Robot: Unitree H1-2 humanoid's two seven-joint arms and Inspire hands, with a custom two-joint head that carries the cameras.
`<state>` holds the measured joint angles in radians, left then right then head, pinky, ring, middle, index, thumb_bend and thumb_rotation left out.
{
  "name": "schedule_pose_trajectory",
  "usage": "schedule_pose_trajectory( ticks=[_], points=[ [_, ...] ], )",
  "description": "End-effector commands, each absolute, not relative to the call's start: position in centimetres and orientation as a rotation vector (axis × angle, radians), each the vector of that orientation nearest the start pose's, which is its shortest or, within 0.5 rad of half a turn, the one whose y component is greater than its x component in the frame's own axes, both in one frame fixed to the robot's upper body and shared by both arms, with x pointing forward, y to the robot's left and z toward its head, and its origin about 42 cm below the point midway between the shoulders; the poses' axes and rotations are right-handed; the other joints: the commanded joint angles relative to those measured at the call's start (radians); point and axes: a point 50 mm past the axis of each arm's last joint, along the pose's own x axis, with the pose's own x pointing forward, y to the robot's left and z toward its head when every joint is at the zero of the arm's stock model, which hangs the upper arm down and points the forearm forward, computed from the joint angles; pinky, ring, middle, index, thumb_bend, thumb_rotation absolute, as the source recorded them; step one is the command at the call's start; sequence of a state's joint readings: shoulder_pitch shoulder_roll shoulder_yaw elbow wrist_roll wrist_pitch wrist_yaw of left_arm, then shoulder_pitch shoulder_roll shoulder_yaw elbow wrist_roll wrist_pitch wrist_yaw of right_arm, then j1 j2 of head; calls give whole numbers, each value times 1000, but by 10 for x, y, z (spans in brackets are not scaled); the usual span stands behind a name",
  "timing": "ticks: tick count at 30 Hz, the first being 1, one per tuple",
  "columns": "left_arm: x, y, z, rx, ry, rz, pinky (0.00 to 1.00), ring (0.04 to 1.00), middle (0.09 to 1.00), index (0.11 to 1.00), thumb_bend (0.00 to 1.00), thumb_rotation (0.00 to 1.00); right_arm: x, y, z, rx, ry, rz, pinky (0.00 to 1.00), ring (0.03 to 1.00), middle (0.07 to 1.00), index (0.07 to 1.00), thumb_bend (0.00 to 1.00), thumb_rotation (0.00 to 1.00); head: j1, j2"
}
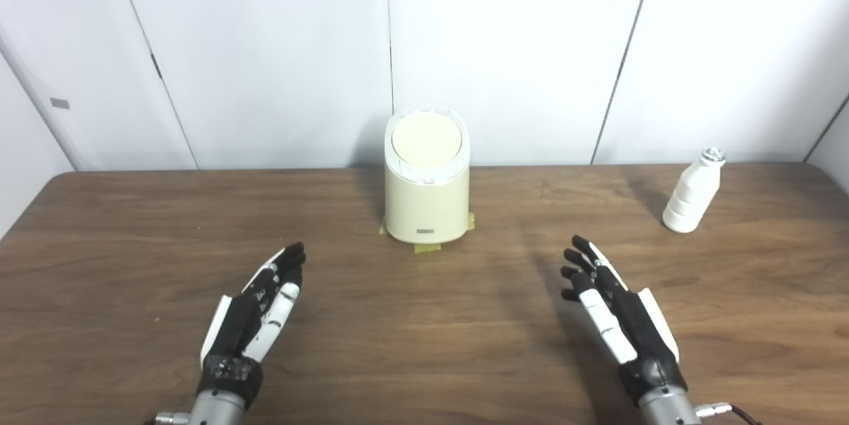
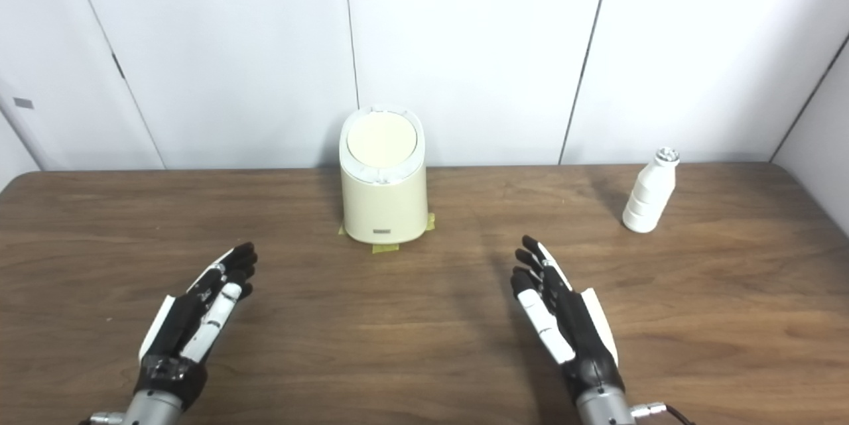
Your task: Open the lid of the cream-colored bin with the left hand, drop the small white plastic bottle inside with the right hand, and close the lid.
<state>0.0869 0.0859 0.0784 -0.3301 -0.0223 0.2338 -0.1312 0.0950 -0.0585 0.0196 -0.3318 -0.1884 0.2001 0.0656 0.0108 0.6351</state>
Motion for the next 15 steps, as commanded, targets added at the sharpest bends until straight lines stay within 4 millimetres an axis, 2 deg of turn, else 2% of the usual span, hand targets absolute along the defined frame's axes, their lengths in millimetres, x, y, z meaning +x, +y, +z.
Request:
schedule_pose_trajectory(
  ticks=[1,7,15],
  points=[
    [241,258,149,103,-24,-53,923,935,918,914,356,622,247,-227,155,-245,-90,18,771,862,906,939,549,880,-1,0],
    [242,258,149,103,-28,-55,929,929,904,915,351,586,247,-226,158,-248,-94,18,766,860,902,937,543,884,-1,-1],
    [243,258,152,107,-29,-51,927,929,907,918,359,588,248,-225,159,-236,-99,16,771,861,901,934,535,855,-2,-6]
  ],
)
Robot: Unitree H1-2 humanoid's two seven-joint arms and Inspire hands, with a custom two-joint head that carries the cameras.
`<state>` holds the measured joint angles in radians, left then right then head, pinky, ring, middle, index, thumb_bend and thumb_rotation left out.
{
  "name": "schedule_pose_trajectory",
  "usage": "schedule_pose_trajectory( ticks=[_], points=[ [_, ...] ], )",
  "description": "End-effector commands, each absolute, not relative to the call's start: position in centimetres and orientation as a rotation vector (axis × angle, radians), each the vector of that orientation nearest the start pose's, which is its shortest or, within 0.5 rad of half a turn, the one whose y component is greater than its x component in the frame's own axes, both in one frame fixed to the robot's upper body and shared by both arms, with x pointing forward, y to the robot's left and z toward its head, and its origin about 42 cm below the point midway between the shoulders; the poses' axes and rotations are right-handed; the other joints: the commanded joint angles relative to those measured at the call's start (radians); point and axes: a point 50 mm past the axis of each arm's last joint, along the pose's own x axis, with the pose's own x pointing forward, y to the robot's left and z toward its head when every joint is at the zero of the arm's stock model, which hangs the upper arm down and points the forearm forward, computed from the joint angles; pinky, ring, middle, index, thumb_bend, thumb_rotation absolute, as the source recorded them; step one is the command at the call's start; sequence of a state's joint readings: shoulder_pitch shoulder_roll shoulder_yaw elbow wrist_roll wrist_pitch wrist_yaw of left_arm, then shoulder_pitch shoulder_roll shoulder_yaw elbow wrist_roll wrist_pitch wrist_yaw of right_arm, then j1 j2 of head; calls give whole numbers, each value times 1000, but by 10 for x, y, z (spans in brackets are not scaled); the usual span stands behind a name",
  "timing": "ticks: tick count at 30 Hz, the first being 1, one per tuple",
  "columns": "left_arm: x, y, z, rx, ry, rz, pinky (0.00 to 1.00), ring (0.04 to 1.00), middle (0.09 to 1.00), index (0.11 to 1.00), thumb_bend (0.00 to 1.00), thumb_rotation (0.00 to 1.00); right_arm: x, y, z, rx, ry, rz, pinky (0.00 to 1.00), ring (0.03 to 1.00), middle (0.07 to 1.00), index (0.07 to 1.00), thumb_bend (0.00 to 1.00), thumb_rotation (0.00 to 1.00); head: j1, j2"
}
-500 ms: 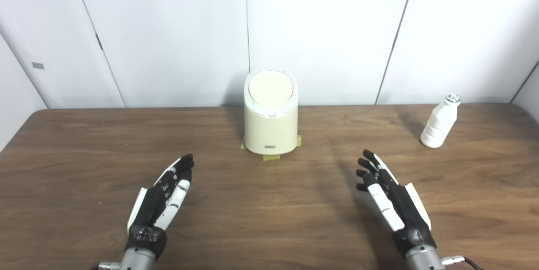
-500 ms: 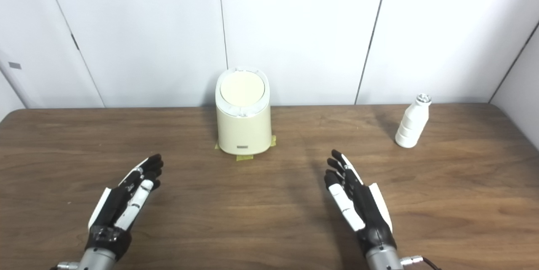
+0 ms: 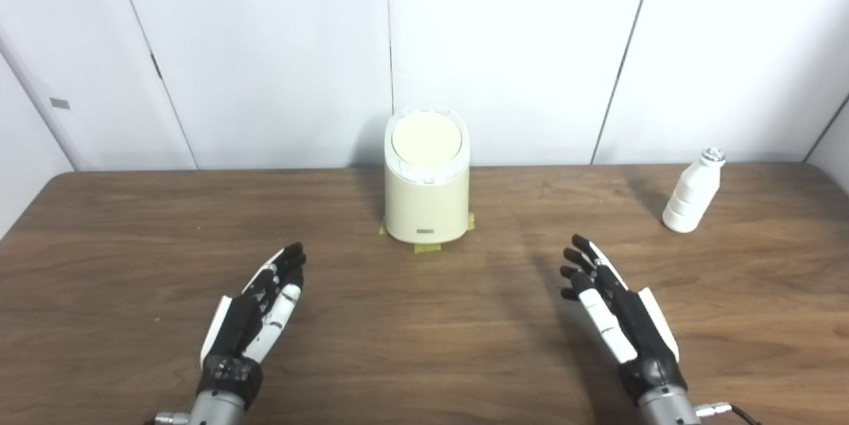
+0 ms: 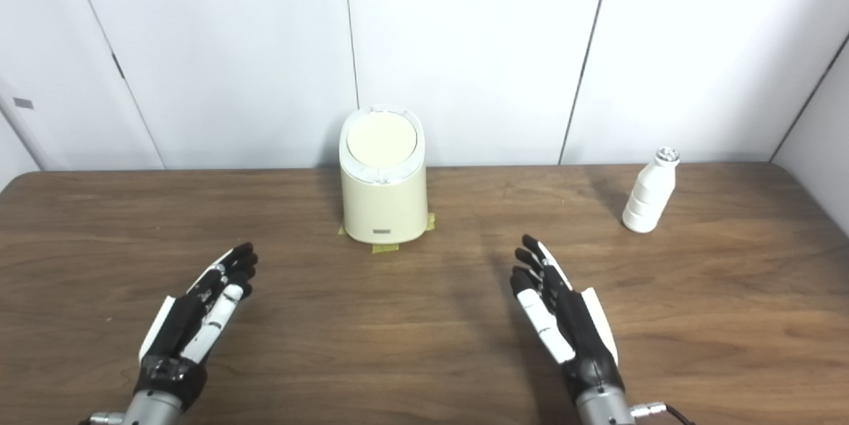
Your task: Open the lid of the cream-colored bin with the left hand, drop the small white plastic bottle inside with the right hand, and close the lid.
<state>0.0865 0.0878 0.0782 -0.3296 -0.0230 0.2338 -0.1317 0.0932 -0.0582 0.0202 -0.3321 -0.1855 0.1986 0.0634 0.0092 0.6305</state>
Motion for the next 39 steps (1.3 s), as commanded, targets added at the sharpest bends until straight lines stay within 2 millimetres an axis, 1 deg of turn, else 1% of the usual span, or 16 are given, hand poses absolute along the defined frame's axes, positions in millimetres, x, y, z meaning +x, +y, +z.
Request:
schedule_pose_trajectory(
  ticks=[1,3,5,7,8,10,12,13,14,16,21,23,25,28,34,39],
  points=[
    [243,258,152,108,-30,-52,927,930,909,920,354,587,248,-225,159,-239,-100,16,771,862,901,935,533,855,-1,-6],
    [243,258,153,120,-34,-56,927,931,909,920,349,587,248,-225,158,-245,-100,17,768,862,902,936,538,863,-1,-6],
    [246,258,155,130,-40,-62,926,932,910,921,372,576,248,-225,158,-248,-98,17,766,861,901,937,544,868,-6,-19],
    [249,257,159,138,-53,-65,927,935,912,920,421,555,249,-225,158,-251,-98,19,765,862,900,938,544,872,-6,-19],
    [251,257,162,145,-62,-65,911,929,910,918,447,540,249,-225,157,-252,-99,20,764,863,900,939,542,873,-7,-29],
    [256,256,169,184,-73,-57,872,911,903,910,508,533,249,-224,156,-245,-97,22,764,865,903,941,538,875,-7,-29],
    [262,254,179,228,-79,-41,875,902,896,899,572,546,249,-224,156,-247,-95,22,770,868,905,941,536,874,-7,-29],
    [265,253,184,244,-88,-34,886,905,897,899,602,529,248,-224,156,-251,-96,24,769,868,904,941,536,880,-10,-41],
    [269,251,189,253,-102,-30,884,902,895,896,615,511,248,-224,156,-252,-96,25,769,868,905,942,534,886,-10,-41],
    [278,247,199,257,-131,-27,875,891,889,892,638,446,248,-225,155,-248,-95,25,775,870,907,943,531,885,-13,-48],
    [304,238,227,361,-202,-20,817,849,875,886,740,388,247,-226,154,-252,-98,26,775,873,910,943,522,879,-13,-50],
    [319,232,243,404,-229,-15,811,841,870,884,787,371,247,-226,154,-241,-99,24,778,873,911,943,520,869,-13,-53],
    [328,229,254,418,-247,-11,807,838,868,881,832,330,248,-226,154,-234,-100,24,782,873,910,942,519,857,-13,-55],
    [344,225,271,425,-265,-7,784,844,871,884,830,278,248,-226,153,-239,-100,23,781,873,911,944,515,857,-14,-57],
    [375,219,302,462,-310,-6,811,879,898,906,830,271,250,-225,153,-254,-96,24,775,869,907,943,514,871,-14,-63],
    [407,210,326,538,-352,15,771,854,879,896,875,279,252,-225,153,-256,-98,21,766,864,900,941,525,877,-13,-70]
  ],
)
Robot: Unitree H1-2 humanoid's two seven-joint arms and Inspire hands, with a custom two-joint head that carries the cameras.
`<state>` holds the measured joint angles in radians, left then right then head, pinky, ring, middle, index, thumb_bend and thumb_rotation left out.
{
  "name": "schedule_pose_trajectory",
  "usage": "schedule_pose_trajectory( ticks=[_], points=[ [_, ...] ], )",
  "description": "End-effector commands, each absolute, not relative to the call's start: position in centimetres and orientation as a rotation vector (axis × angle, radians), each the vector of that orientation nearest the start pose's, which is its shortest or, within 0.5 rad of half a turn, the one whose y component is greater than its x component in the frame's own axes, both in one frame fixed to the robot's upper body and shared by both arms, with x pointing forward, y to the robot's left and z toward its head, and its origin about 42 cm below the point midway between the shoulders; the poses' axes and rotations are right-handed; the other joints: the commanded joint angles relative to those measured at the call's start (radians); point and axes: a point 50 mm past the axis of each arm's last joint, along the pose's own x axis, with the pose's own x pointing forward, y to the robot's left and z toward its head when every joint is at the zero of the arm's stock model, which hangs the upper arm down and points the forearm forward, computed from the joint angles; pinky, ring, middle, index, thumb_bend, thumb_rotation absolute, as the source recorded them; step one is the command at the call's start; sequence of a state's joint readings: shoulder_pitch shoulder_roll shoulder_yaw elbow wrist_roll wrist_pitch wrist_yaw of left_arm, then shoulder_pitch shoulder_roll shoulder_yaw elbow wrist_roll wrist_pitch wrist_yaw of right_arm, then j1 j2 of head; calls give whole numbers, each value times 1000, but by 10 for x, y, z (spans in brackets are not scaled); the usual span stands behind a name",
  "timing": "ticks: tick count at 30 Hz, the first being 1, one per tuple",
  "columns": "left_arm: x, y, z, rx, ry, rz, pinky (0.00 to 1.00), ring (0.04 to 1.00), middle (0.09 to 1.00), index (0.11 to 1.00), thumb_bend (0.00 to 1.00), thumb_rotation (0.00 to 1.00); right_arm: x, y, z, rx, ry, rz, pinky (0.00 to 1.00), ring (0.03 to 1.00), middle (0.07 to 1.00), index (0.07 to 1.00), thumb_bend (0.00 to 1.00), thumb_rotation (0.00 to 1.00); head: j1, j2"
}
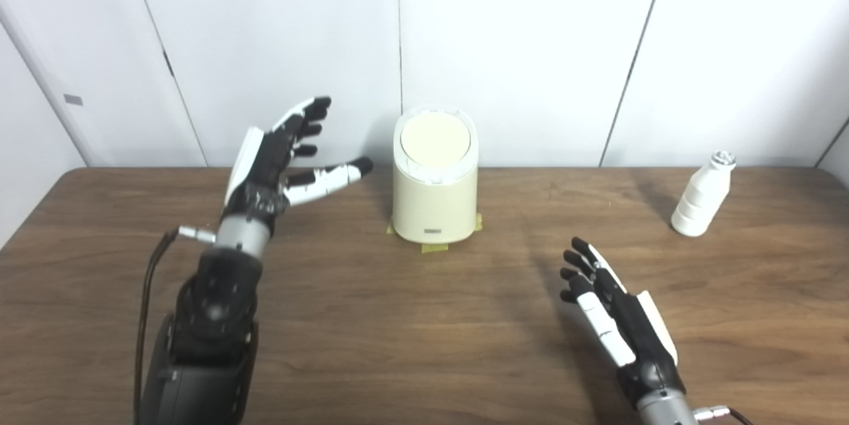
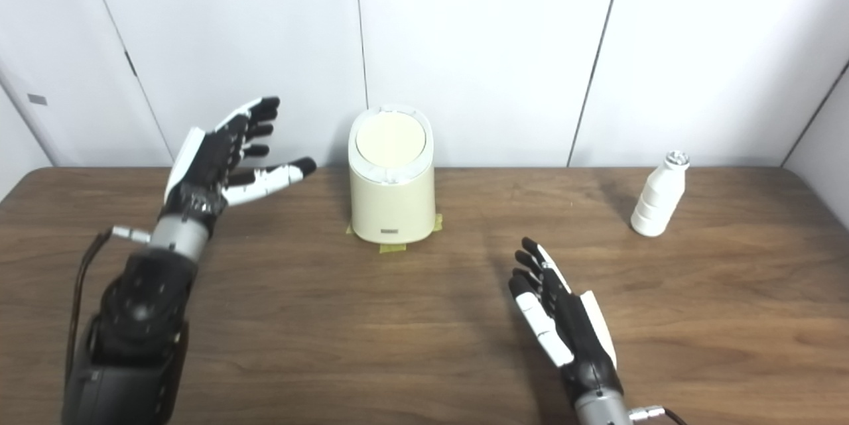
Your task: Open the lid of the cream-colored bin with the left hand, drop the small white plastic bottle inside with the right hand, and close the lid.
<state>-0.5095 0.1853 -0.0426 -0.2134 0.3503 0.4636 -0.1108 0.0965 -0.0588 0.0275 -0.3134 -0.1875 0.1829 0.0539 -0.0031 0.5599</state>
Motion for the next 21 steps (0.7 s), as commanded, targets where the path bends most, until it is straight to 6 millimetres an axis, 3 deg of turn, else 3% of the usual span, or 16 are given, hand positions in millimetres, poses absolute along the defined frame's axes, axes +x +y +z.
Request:
schedule_pose_trajectory(
  ticks=[1,8,11,16,21],
  points=[
    [414,208,329,542,-355,15,768,849,876,894,884,269,253,-225,153,-258,-98,20,767,864,900,941,530,877,0,0],
    [445,192,349,599,-360,7,710,838,865,874,902,171,253,-222,151,-263,-98,24,765,868,905,944,512,875,-2,-6],
    [456,187,356,591,-352,-12,746,848,871,872,898,103,253,-221,150,-262,-97,23,761,867,907,942,510,881,-1,-6],
    [473,177,367,644,-337,-51,738,870,911,895,889,85,252,-218,149,-262,-94,21,766,866,905,942,510,894,-2,-6],
    [488,163,376,789,-349,-69,696,842,890,898,927,87,252,-216,148,-255,-101,19,763,865,903,943,507,890,-2,-4]
  ],
)
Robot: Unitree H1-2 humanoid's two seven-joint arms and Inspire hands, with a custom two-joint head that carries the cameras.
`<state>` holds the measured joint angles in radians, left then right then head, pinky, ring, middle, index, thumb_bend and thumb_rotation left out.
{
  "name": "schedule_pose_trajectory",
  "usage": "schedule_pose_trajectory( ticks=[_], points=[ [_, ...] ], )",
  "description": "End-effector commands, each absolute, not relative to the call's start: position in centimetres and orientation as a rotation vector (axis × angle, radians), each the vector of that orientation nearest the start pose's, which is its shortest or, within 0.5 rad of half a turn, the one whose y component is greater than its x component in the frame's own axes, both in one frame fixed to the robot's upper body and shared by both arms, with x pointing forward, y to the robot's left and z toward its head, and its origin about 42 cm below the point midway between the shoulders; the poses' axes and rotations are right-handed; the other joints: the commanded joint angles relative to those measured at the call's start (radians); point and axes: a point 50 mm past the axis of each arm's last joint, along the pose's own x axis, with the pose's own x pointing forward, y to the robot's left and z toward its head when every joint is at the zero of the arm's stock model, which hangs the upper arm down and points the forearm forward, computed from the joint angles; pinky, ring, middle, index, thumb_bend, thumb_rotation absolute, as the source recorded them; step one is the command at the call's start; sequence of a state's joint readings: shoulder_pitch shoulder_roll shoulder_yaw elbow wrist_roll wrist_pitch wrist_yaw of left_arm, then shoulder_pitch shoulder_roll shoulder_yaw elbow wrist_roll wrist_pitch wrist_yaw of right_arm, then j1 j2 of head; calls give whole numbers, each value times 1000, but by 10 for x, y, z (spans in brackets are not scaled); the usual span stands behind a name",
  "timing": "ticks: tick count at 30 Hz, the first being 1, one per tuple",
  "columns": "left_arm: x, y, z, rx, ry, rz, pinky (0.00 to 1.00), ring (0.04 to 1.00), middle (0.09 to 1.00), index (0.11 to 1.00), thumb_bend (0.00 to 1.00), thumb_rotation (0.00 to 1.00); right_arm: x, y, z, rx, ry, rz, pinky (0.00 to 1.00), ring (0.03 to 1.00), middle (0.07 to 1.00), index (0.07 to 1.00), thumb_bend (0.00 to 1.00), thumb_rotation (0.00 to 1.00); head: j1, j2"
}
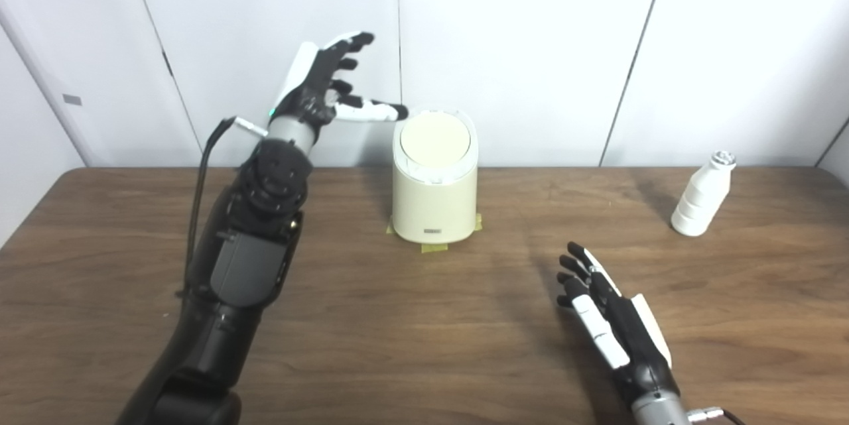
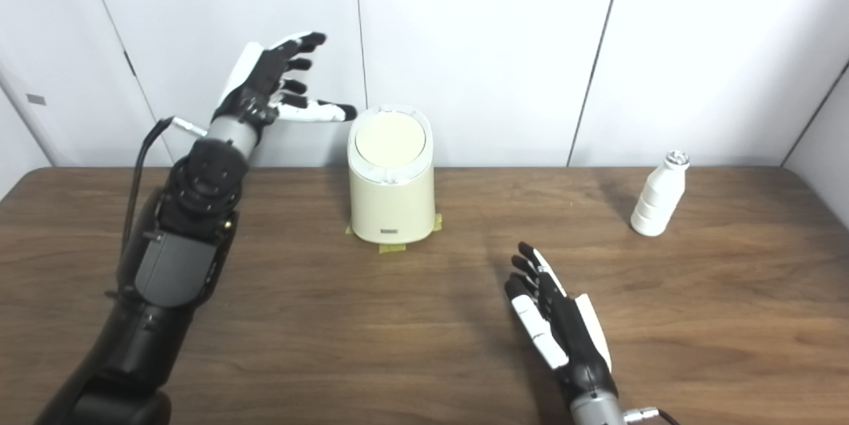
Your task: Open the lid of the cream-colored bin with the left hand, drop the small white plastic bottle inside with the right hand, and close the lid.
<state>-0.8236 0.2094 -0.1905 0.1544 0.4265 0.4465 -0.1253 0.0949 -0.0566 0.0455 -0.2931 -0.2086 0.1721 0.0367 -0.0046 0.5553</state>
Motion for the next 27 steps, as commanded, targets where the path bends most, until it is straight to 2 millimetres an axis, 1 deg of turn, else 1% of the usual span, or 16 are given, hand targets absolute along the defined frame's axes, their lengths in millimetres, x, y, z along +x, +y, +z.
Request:
schedule_pose_trajectory(
  ticks=[1,3,5,7,13,19,23,27],
  points=[
    [490,161,377,829,-358,-65,681,830,880,893,941,100,252,-216,148,-254,-102,18,761,864,902,942,508,889,-1,0],
    [494,154,377,910,-391,-58,655,806,856,876,963,105,252,-215,147,-251,-101,17,762,865,903,943,515,887,-1,-1],
    [497,149,375,964,-418,-58,660,807,852,860,968,94,251,-214,146,-253,-97,13,760,862,901,941,520,888,-2,-1],
    [500,145,373,994,-425,-61,677,820,859,854,971,86,252,-213,145,-256,-99,9,752,858,897,939,505,888,-4,0],
    [506,136,365,1030,-429,-78,698,848,880,873,962,86,252,-212,144,-254,-101,3,749,858,897,940,510,904,-9,-1],
    [512,129,357,1119,-446,-76,698,833,873,871,964,98,253,-211,145,-249,-105,-1,754,857,897,940,518,898,-12,-1],
    [516,125,351,1149,-456,-87,725,848,874,880,959,80,254,-210,145,-240,-105,-3,751,854,896,940,536,890,-15,-2],
    [519,120,346,1173,-461,-95,727,863,895,892,952,94,255,-209,146,-237,-106,-5,750,854,897,941,533,886,-17,-1]
  ],
)
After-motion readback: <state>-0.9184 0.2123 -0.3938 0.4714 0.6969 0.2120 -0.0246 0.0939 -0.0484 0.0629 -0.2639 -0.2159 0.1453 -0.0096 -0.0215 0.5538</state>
